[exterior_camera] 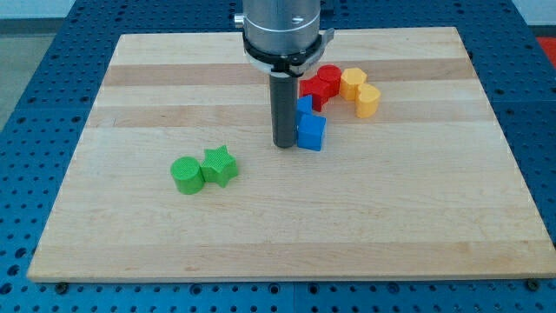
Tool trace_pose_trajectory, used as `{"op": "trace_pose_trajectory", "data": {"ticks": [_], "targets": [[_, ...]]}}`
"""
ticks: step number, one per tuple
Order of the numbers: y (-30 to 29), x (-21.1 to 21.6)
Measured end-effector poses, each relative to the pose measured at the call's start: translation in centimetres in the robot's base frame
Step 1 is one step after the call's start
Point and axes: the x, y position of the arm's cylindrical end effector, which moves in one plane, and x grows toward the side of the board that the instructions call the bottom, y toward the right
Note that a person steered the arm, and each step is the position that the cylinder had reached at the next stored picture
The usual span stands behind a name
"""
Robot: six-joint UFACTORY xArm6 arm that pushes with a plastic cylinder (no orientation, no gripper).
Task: Push the green star towards the center
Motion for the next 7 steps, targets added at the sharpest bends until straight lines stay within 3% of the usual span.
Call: {"op": "trace_pose_trajectory", "data": {"ticks": [4,7], "targets": [[-0.4,-1.6],[-4.9,-1.6]]}}
